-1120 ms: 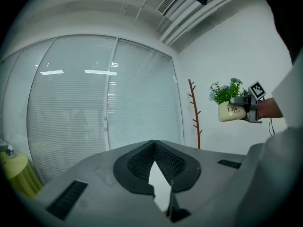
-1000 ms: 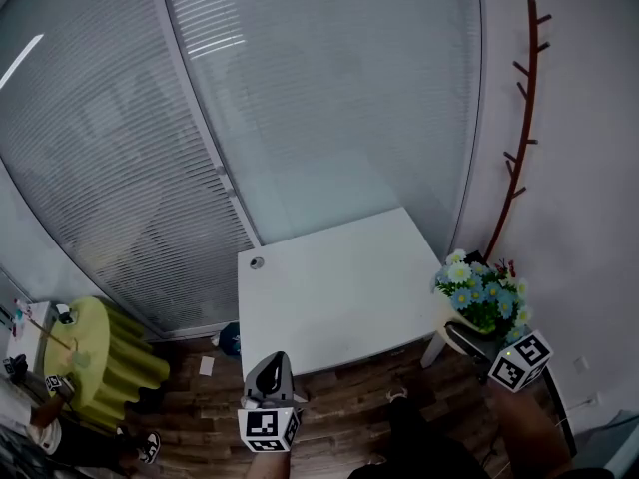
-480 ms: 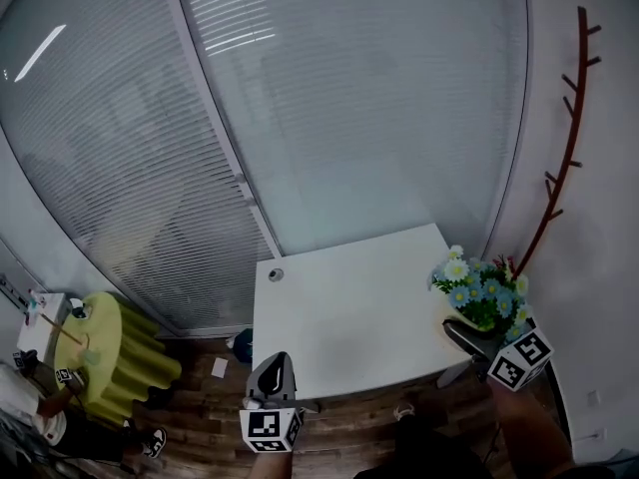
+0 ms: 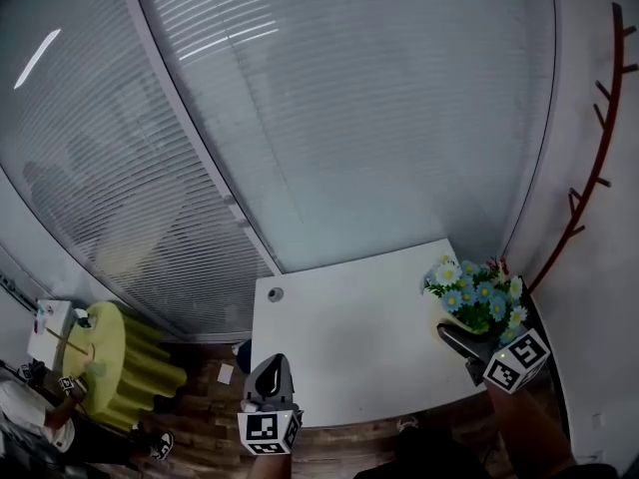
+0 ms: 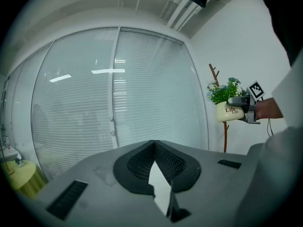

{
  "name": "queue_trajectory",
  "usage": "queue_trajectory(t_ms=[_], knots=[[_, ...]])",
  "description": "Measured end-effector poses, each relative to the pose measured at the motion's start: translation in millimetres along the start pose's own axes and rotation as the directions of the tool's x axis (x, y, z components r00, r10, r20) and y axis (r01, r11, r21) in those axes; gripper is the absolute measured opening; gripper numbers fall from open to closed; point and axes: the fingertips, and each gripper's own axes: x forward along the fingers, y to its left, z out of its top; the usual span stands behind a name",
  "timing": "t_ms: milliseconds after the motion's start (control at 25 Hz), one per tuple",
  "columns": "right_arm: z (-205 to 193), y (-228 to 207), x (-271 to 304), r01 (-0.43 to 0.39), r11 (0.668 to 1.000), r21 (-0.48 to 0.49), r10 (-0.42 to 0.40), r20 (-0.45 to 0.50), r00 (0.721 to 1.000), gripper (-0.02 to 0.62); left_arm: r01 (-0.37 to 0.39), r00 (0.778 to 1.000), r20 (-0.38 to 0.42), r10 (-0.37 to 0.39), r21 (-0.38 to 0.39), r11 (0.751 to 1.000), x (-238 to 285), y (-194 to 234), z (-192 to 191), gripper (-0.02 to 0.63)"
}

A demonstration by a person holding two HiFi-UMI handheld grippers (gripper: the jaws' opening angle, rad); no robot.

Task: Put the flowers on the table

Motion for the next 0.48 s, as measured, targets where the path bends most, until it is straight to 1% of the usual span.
queue_trajectory(t_ms=[160,360,480], knots=[[-6.9,-24.6,28.8,-0.034,0.999,0.007,0.034,-0.019,0.999,0.522,-0.017,0.999,-0.029,0.017,0.011,1.0,33.2,-0.8,1.0,0.005],[-10.1,-50.6,54.6,-0.058,0.998,0.031,0.059,-0.018,0.998,0.522,-0.044,0.999,-0.03,0.045,0.032,0.999,65.0,-2.9,7.9,0.005],[-14.1,-62.4,75.6,-0.06,0.998,0.018,0.06,-0.027,0.998,0.522,-0.049,0.998,-0.046,0.049,0.01,0.999,89.0,3.3,6.9,0.005]])
